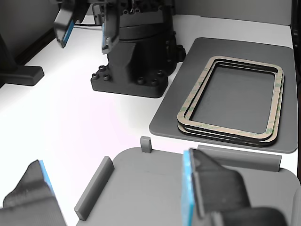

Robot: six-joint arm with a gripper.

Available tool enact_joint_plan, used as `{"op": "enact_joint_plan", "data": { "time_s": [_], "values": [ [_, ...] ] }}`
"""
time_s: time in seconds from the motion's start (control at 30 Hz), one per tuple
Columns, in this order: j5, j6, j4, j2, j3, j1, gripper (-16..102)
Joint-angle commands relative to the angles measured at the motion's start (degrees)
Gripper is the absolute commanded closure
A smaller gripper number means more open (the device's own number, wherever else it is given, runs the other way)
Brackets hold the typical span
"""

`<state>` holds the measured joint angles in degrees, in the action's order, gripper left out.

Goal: Move top rectangular frame to the holder.

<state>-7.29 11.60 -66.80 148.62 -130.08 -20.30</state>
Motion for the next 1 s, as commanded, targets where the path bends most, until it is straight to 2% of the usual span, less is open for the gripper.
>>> {"op": "enact_joint_plan", "data": {
  "time_s": [0.0, 0.27, 0.4, 0.47, 0.53, 0.63, 0.73, 0.97],
  "values": [
    [0.0, 2.72, -5.1, -6.24, 9.67, -7.29, -14],
    [0.26, 7.65, -16.35, -25.84, 26.81, -17.93, -14],
    [-1.23, 7.56, -18.72, -31.82, 31.29, -22.24, -14],
    [-1.85, 7.03, -19.95, -34.45, 33.13, -23.99, -9],
    [-1.23, 7.56, -20.74, -36.91, 34.37, -24.87, -14],
    [-0.35, 7.82, -22.41, -40.17, 36.47, -26.19, -13],
    [1.41, 11.34, -23.03, -42.54, 37.27, -26.72, -14],
    [7.21, 14.15, -18.28, -46.67, 34.8, -27.07, -12]
  ]
}}
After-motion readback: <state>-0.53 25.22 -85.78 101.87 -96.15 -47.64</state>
